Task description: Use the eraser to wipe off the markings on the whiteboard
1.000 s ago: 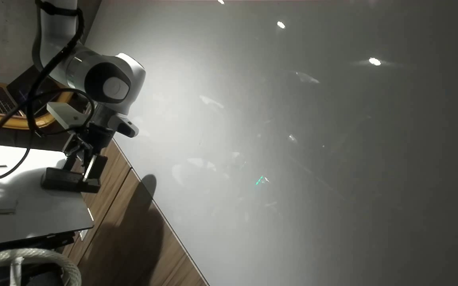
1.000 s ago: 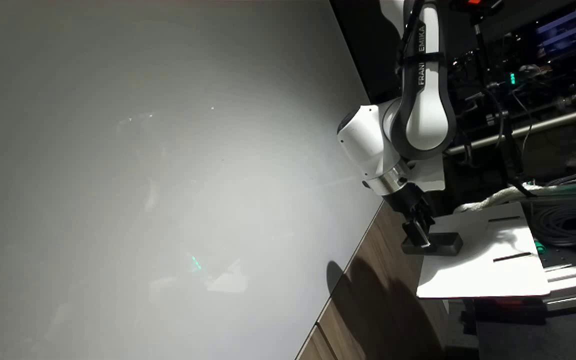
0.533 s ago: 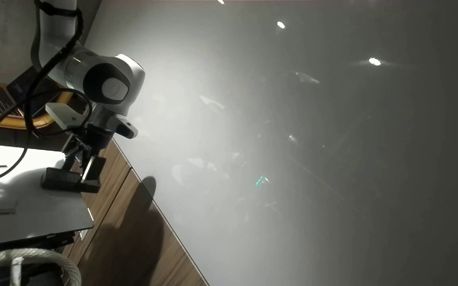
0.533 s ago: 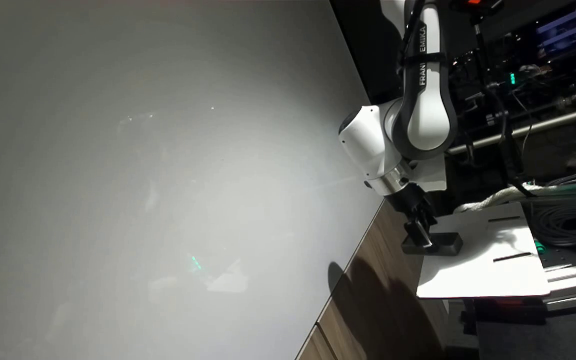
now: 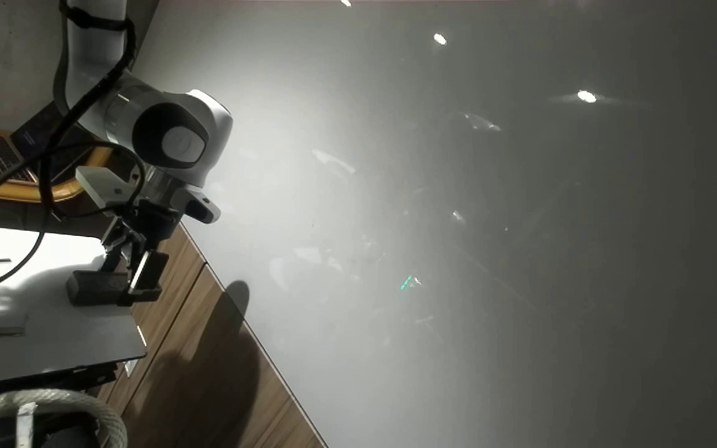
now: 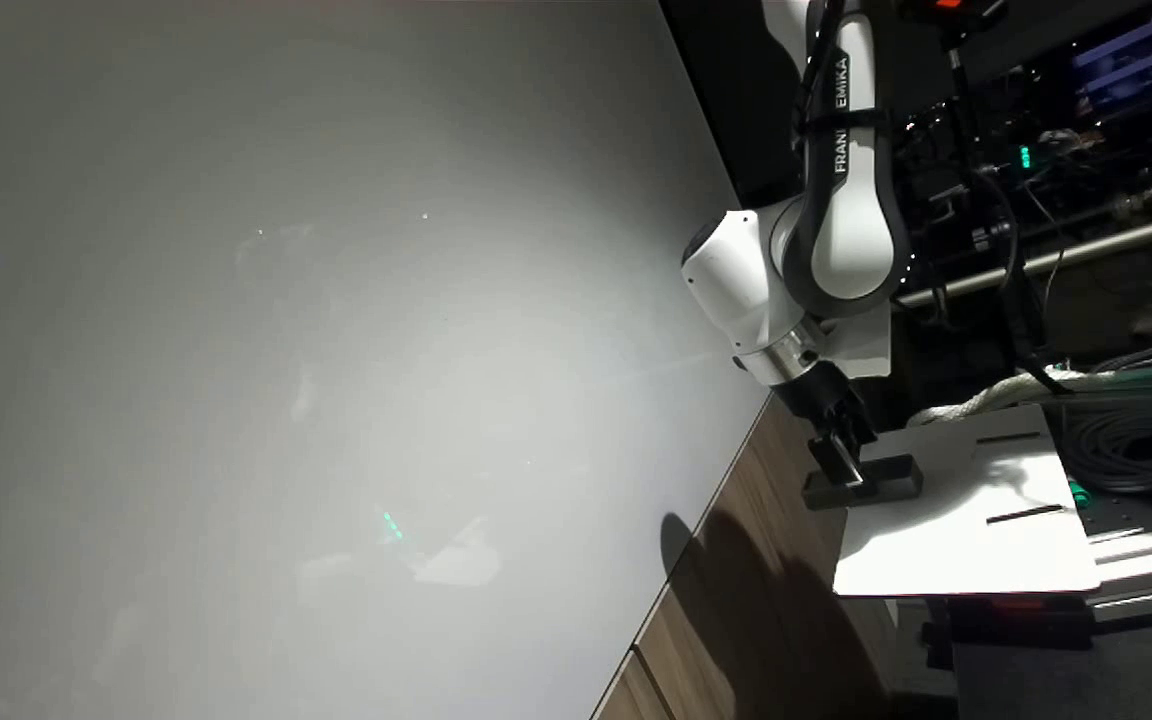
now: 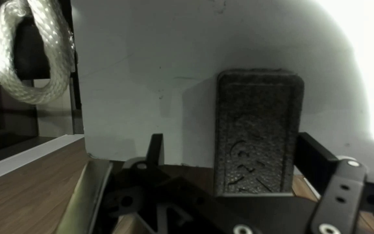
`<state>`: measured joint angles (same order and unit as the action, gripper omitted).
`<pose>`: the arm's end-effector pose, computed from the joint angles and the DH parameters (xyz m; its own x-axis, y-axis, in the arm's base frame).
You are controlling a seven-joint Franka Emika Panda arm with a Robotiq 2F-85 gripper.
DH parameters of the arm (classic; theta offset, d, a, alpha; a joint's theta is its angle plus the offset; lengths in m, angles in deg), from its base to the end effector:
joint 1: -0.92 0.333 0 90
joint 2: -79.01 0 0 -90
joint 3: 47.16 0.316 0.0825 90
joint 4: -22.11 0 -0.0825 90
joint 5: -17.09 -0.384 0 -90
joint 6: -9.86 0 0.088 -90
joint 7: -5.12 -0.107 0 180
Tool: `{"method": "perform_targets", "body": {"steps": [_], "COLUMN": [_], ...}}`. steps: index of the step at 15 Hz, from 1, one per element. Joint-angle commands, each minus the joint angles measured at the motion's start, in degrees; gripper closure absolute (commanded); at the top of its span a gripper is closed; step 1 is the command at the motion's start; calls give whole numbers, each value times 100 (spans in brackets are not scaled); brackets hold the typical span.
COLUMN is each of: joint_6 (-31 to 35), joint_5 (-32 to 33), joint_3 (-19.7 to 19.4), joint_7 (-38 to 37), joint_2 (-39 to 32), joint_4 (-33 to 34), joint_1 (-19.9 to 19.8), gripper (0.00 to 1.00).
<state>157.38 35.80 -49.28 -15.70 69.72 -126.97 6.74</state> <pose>0.4150 0.0315 0.1830 0.9887 -0.0204 -0.1487 0.0082 -0.9819 0.1891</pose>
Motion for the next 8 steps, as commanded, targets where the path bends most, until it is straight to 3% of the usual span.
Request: {"method": "perform_targets", "body": {"steps": [1, 8], "joint_6": [13, -28], "joint_5": [91, -28], "joint_3": [-46, 24], "joint_7": [-25, 45], "joint_2": [137, 171], "joint_4": [-118, -191], "joint_1": [-22, 1], "gripper": [0, 0]}}
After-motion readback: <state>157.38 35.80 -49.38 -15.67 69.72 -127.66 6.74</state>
